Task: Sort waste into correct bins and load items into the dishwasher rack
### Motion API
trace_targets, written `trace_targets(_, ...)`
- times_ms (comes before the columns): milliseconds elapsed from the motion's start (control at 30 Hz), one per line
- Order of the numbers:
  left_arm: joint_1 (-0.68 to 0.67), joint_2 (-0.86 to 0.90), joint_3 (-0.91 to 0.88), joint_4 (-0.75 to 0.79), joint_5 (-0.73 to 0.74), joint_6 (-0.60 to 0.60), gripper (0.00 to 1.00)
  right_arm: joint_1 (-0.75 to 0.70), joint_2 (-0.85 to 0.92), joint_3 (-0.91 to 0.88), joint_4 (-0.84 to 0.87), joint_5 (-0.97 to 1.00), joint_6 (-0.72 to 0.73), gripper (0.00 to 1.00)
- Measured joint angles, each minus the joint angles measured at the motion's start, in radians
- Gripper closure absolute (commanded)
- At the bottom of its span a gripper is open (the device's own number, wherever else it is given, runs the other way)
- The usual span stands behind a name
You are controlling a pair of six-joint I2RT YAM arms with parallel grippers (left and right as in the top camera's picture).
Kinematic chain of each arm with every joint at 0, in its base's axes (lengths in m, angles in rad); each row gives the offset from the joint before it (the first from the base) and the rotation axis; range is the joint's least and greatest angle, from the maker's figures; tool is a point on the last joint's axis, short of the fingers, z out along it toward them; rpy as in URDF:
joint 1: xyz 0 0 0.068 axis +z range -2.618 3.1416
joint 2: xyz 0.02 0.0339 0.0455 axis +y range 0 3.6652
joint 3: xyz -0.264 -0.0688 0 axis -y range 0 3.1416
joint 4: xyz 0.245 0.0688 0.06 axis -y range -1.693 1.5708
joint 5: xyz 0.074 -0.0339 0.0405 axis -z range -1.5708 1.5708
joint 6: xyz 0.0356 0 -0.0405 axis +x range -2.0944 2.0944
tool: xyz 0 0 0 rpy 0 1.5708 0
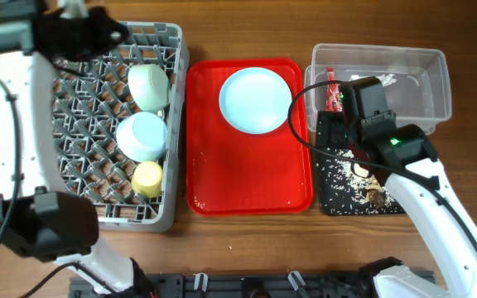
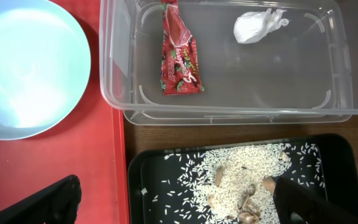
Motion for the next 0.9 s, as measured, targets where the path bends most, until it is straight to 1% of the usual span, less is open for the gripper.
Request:
trace_targets(133,-0.089,0.071,-0.069,0.015,-0.023,0.000,0.96,0.000,0.000,0.000,0.000,0.000,0.000,0.00)
trace_targets(267,-0.121,0.174,-0.121,0.014,-0.055,0.000,0.96,0.000,0.000,0.000,0.000,0.000,0.000,0.00)
trace_targets(333,-0.121,0.192,-0.132,0.014,-0.083,0.000,0.96,0.000,0.000,0.000,0.000,0.000,0.000,0.01)
trace_targets(533,-0.120,0.193,-0.141,-0.023,-0.235,0.000,0.96,0.000,0.000,0.000,0.000,0.000,0.000,0.00)
trace_targets(700,-0.120,0.193,-0.141,-0.023,-0.286,0.000,0.96,0.000,0.000,0.000,0.000,0.000,0.000,0.00)
trace_targets(833,-0.109,0.190,-0.141,-0.023,-0.295,0.000,0.96,0.000,0.000,0.000,0.000,0.000,0.000,0.00)
trace_targets(867,-0.104,0.185,-0.139,-0.023,-0.298,0.000,0.92,0.000,0.000,0.000,0.000,0.000,0.000,0.00)
trace_targets(900,-0.099,0.178,-0.135,-0.023,-0.300,-0.001,0.86,0.000,0.000,0.000,0.000,0.000,0.000,0.00)
